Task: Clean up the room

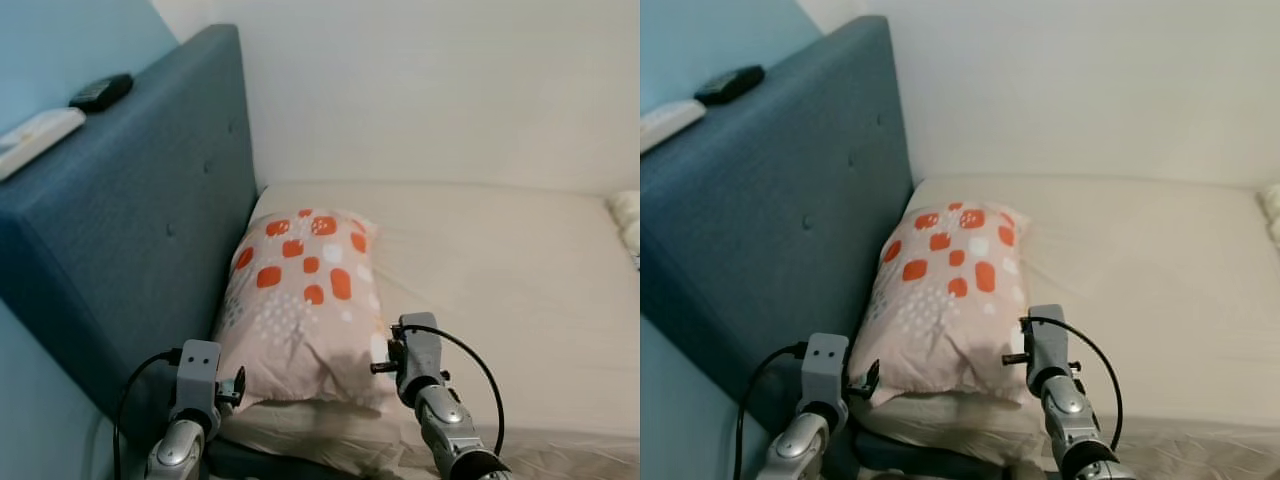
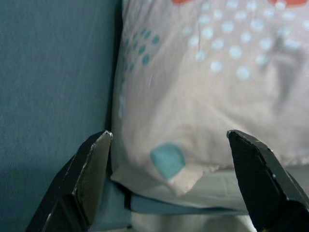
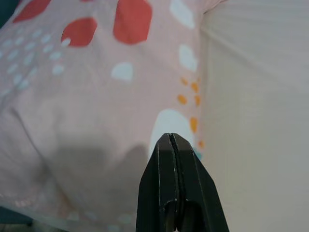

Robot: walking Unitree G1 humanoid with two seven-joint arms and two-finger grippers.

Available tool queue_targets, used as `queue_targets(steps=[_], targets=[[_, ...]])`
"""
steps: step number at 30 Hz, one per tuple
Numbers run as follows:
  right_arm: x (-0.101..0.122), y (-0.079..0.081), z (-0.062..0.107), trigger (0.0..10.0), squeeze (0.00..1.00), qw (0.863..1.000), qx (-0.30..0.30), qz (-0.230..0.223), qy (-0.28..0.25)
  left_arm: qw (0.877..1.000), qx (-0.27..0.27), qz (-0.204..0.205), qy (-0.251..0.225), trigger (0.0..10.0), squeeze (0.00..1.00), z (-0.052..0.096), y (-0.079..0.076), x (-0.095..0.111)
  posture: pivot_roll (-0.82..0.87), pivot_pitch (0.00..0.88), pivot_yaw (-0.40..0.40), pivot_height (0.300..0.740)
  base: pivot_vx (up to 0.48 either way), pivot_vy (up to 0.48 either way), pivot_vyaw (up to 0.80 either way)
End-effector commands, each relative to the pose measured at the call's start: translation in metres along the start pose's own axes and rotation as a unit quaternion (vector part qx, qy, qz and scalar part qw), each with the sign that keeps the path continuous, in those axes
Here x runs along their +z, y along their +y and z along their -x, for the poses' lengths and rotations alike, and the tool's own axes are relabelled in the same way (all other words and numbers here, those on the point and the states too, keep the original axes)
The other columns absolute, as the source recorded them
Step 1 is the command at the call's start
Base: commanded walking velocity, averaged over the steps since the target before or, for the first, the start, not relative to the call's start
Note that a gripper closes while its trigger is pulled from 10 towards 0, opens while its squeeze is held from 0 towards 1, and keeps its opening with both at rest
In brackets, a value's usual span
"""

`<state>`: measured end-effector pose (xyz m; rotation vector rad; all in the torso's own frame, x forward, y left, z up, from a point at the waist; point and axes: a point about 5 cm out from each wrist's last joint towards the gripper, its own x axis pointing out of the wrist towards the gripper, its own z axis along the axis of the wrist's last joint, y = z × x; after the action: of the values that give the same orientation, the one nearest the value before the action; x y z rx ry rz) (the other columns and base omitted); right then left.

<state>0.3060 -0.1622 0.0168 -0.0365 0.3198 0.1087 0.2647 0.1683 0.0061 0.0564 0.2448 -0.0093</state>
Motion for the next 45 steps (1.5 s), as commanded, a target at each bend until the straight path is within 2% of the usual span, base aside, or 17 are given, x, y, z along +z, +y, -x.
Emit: queue_targets(steps=[1,10,15,18,22,26,27,29,30,32,34,35,36,37,39,40,45], targets=[[0.001,0.001,0.0,10.0,0.0,1.0,0.0,-0.003,-0.002,1.0,-0.006,-0.009,-0.003,10.0,0.0,0.0,0.001,0.002,0.03,0.09,-0.039,0.628,0.0,0.0,0.0],[0.001,0.001,0.0,10.0,0.0,1.0,-0.002,-0.009,-0.005,1.0,-0.013,-0.012,-0.011,10.0,0.0,-0.002,0.001,0.008,0.04,0.097,-0.034,0.628,0.0,0.0,0.0],[0.008,0.002,-0.003,10.0,0.0,1.0,0.0,-0.014,-0.018,0.999,-0.015,-0.016,-0.027,10.0,0.0,-0.005,0.004,0.016,0.04,0.104,-0.033,0.628,0.0,0.0,0.0],[0.023,0.003,-0.01,10.0,0.0,0.999,0.008,-0.012,-0.034,0.999,-0.014,-0.017,-0.047,10.0,0.0,-0.008,0.009,0.027,0.04,0.122,-0.036,0.623,0.0,0.0,0.0],[0.054,0.003,-0.022,10.0,0.0,0.998,0.02,0.007,-0.063,0.997,-0.008,-0.023,-0.075,10.0,0.0,-0.011,0.018,0.044,0.06,0.155,-0.043,0.608,0.0,0.0,0.0],[0.105,0.003,-0.038,10.0,0.0,0.994,0.042,0.054,-0.088,0.993,-0.012,-0.029,-0.11,10.0,0.0,-0.008,0.028,0.066,0.08,0.214,-0.049,0.608,0.0,0.0,0.0],[0.105,0.003,-0.038,10.0,0.0,0.994,0.042,0.054,-0.088,0.993,-0.012,-0.029,-0.11,10.0,0.0,-0.008,0.028,0.066,0.08,0.214,-0.049,0.608,0.0,0.0,0.0],[0.125,0.002,-0.042,10.0,0.0,0.992,0.044,0.067,-0.093,0.992,-0.021,-0.035,-0.123,10.0,0.0,-0.005,0.028,0.074,0.1,0.241,-0.057,0.608,0.0,0.0,0.0],[0.125,0.002,-0.042,10.0,0.0,0.992,0.044,0.067,-0.093,0.992,-0.021,-0.035,-0.123,10.0,0.0,-0.005,0.028,0.074,0.1,0.241,-0.057,0.608,0.0,0.0,0.0],[0.142,-0.001,-0.045,10.0,0.0,0.992,0.041,0.076,-0.096,0.99,-0.024,-0.039,-0.134,10.0,0.0,0.0,0.028,0.082,0.13,0.271,-0.072,0.608,0.0,0.0,0.0],[0.147,-0.002,-0.045,10.0,0.0,0.991,0.039,0.08,-0.097,0.99,-0.024,-0.039,-0.136,10.0,0.0,0.002,0.029,0.084,0.13,0.271,-0.072,0.608,0.0,0.0,0.0],[0.154,-0.004,-0.046,10.0,0.21,0.992,0.037,0.077,-0.096,0.989,-0.022,-0.038,-0.142,10.0,0.0,0.005,0.03,0.088,0.15,0.285,-0.078,0.608,0.0,0.0,0.0],[0.154,-0.004,-0.046,10.0,0.21,0.992,0.037,0.077,-0.096,0.989,-0.022,-0.038,-0.142,10.0,0.0,0.005,0.03,0.088,0.15,0.285,-0.078,0.608,0.0,0.0,0.0],[0.161,-0.005,-0.047,10.0,0.52,0.992,0.037,0.076,-0.095,0.988,-0.021,-0.038,-0.147,10.0,0.0,0.009,0.031,0.092,0.16,0.294,-0.083,0.608,0.0,0.0,0.0],[0.161,-0.005,-0.047,10.0,0.52,0.992,0.037,0.076,-0.095,0.988,-0.021,-0.038,-0.147,10.0,0.0,0.009,0.031,0.092,0.16,0.294,-0.083,0.608,0.0,0.0,0.0],[0.167,-0.005,-0.047,10.0,1.0,0.992,0.041,0.071,-0.095,0.988,-0.02,-0.037,-0.152,10.0,0.0,0.013,0.032,0.095,0.17,0.3,-0.087,0.608,0.0,0.0,0.0],[0.186,0.0,-0.05,10.0,1.0,0.993,0.052,0.066,-0.083,0.984,-0.043,-0.029,-0.173,10.0,0.0,0.023,0.031,0.115,0.18,0.337,-0.087,0.608,0.0,0.0,0.0]])
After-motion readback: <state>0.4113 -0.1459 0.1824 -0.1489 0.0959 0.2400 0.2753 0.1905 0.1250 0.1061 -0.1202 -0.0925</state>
